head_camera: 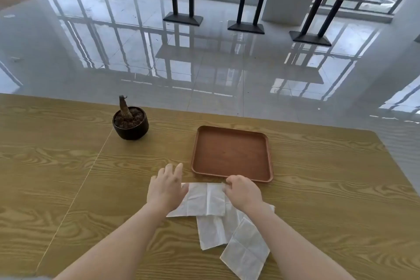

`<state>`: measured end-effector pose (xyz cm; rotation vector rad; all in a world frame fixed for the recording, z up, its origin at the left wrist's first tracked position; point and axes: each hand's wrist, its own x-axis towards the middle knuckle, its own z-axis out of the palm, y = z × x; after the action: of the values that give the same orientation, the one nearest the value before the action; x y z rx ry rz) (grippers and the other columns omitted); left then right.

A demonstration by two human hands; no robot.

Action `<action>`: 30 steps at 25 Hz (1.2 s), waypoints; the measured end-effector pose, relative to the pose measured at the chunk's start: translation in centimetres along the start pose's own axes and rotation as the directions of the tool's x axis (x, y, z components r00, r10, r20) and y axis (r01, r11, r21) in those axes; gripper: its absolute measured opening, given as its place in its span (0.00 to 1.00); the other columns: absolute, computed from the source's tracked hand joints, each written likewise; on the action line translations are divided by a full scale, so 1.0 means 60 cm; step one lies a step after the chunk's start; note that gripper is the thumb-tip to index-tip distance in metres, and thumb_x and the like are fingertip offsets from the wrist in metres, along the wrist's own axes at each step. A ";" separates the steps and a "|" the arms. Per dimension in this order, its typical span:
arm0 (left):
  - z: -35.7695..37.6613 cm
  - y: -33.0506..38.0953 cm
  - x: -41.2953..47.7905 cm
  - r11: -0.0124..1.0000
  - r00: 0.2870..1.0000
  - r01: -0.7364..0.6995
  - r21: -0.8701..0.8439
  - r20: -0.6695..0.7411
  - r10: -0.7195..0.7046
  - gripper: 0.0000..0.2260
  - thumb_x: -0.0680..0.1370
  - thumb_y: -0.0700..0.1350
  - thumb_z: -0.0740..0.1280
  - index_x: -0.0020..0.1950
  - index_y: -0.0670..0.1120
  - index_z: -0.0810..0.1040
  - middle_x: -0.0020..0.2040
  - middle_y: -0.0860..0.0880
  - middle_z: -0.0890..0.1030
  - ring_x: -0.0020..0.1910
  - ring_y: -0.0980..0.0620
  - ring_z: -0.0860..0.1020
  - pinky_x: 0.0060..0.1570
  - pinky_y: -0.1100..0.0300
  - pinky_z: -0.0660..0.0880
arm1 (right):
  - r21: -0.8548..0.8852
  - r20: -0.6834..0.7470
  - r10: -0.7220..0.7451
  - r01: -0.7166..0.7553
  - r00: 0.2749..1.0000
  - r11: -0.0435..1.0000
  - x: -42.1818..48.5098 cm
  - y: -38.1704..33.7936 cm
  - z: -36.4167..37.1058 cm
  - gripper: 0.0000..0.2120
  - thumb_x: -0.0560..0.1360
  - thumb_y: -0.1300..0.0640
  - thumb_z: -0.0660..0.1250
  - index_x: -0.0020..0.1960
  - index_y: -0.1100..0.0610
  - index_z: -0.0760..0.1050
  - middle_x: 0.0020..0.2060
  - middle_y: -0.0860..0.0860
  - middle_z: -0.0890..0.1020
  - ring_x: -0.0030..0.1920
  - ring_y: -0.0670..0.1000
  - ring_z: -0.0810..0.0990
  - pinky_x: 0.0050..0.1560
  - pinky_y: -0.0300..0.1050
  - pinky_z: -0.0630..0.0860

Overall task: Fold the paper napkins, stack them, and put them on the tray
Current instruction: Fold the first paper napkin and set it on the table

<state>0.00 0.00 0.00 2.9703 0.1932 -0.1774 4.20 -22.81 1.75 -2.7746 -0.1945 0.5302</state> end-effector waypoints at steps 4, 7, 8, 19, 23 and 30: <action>0.049 -0.018 -0.007 0.994 0.983 0.105 -0.030 0.156 -0.099 0.24 0.80 0.59 0.59 0.74 0.51 0.65 0.64 0.47 0.72 0.61 0.47 0.73 0.57 0.52 0.74 | 0.043 0.085 0.155 -0.159 0.984 0.986 0.007 0.001 0.044 0.11 0.77 0.47 0.64 0.46 0.54 0.76 0.49 0.52 0.83 0.50 0.56 0.81 0.46 0.49 0.76; 0.066 -0.027 -0.008 0.988 0.971 0.147 -0.038 0.196 -0.137 0.25 0.79 0.59 0.63 0.72 0.50 0.66 0.62 0.48 0.71 0.60 0.48 0.72 0.54 0.54 0.76 | 0.039 0.083 0.214 -0.218 0.973 0.975 0.013 -0.005 0.063 0.16 0.76 0.40 0.66 0.51 0.53 0.74 0.50 0.50 0.82 0.49 0.54 0.80 0.40 0.47 0.72; 0.068 -0.029 -0.008 0.986 0.966 0.163 -0.045 0.209 -0.150 0.26 0.79 0.59 0.65 0.72 0.49 0.66 0.63 0.48 0.71 0.60 0.48 0.72 0.54 0.54 0.76 | 0.042 0.072 0.234 -0.237 0.970 0.971 0.013 -0.010 0.065 0.19 0.75 0.38 0.67 0.54 0.53 0.74 0.50 0.50 0.81 0.48 0.53 0.79 0.40 0.46 0.71; 0.082 -0.019 0.013 0.734 0.876 0.482 -0.479 0.295 -0.382 0.32 0.72 0.45 0.75 0.74 0.47 0.66 0.62 0.45 0.79 0.61 0.45 0.77 0.56 0.52 0.75 | 0.343 0.110 0.282 -0.303 0.953 0.889 0.038 -0.015 0.088 0.28 0.74 0.48 0.73 0.71 0.53 0.70 0.63 0.49 0.80 0.62 0.52 0.78 0.54 0.45 0.74; 0.070 -0.050 0.002 0.715 0.865 0.501 -0.488 0.273 -0.420 0.27 0.72 0.40 0.69 0.70 0.51 0.71 0.55 0.49 0.81 0.56 0.47 0.77 0.53 0.51 0.77 | 0.439 0.118 0.214 -0.244 0.970 0.865 0.036 -0.024 0.089 0.37 0.71 0.56 0.75 0.77 0.53 0.65 0.52 0.49 0.84 0.55 0.50 0.82 0.56 0.48 0.78; 0.041 -0.158 -0.037 0.642 0.854 0.493 -0.587 0.187 -0.486 0.23 0.70 0.38 0.73 0.64 0.49 0.77 0.40 0.52 0.79 0.40 0.55 0.77 0.38 0.59 0.71 | 0.491 0.137 0.045 -0.107 0.990 0.865 0.031 -0.109 0.116 0.33 0.71 0.59 0.76 0.73 0.50 0.69 0.37 0.48 0.82 0.42 0.46 0.82 0.51 0.49 0.82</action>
<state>-3.77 8.60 -3.58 2.1856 0.8826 -0.1536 2.79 -14.41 -2.91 -2.2529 0.0286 0.6626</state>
